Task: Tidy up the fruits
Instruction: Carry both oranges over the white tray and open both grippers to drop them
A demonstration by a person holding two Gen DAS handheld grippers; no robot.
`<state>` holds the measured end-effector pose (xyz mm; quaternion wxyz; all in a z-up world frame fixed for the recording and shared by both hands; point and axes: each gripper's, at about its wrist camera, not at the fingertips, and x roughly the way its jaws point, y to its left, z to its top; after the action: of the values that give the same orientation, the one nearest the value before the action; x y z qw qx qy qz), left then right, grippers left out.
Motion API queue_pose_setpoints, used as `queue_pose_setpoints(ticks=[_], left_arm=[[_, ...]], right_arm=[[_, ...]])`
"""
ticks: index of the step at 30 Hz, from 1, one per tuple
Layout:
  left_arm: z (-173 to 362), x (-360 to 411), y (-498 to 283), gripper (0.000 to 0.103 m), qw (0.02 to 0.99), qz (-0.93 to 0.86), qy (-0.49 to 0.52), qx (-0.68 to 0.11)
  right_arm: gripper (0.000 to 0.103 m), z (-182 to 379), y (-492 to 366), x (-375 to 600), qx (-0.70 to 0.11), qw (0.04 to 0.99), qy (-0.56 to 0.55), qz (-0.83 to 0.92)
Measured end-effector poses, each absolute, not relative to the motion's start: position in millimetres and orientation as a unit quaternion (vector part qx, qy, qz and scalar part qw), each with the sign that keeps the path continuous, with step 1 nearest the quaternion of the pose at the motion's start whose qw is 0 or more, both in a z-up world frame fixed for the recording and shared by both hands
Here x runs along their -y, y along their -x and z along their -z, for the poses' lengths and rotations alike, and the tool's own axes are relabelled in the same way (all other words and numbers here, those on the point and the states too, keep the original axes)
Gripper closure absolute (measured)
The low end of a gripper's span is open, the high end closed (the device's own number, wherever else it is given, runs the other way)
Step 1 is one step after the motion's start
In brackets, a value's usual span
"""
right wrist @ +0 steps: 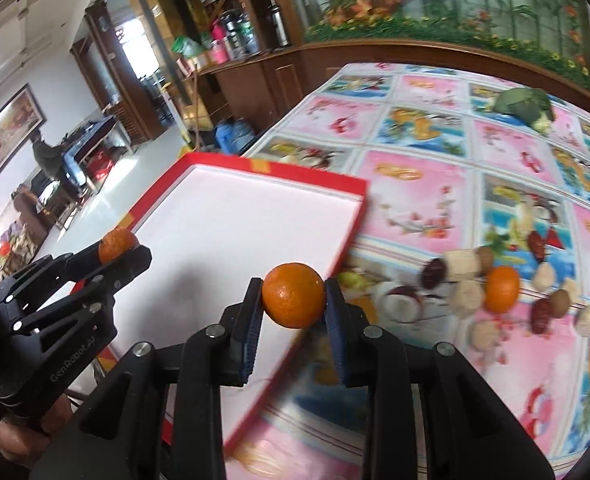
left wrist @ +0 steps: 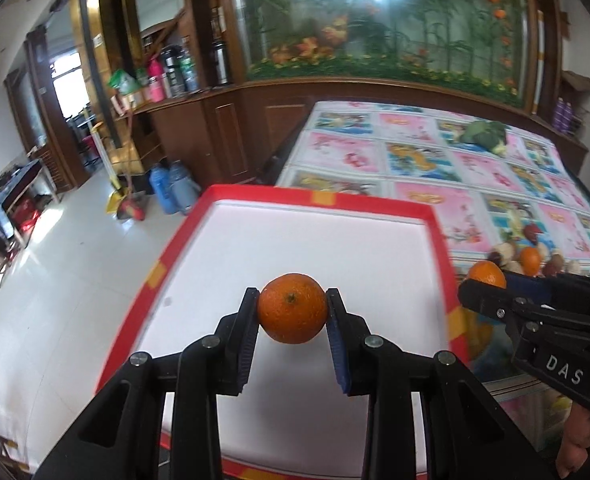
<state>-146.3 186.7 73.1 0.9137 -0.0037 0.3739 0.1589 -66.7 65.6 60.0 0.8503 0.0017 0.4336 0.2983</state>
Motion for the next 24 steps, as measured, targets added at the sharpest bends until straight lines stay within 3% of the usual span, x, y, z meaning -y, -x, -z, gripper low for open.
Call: queue_pose_setpoints(ticks=[20,22,24], left_arm=[[-27,-220,154,0.069,0.883,-0.193,0.013,-0.428],[-30,-222,157,0.065,0.883,-0.198,0.015,-0.426],[-33,-227,159,0.043,0.882,-0.209,0.014,-0.421]], right_arm=[[0.070,-25,94,-126,-0.472,0.819,0.066,-0.318],[0.070,-28,97,-125,-0.469,0.820,0.071,-0.320],[0.068,-35,101,-120,-0.460,0.823,0.066,-0.326]])
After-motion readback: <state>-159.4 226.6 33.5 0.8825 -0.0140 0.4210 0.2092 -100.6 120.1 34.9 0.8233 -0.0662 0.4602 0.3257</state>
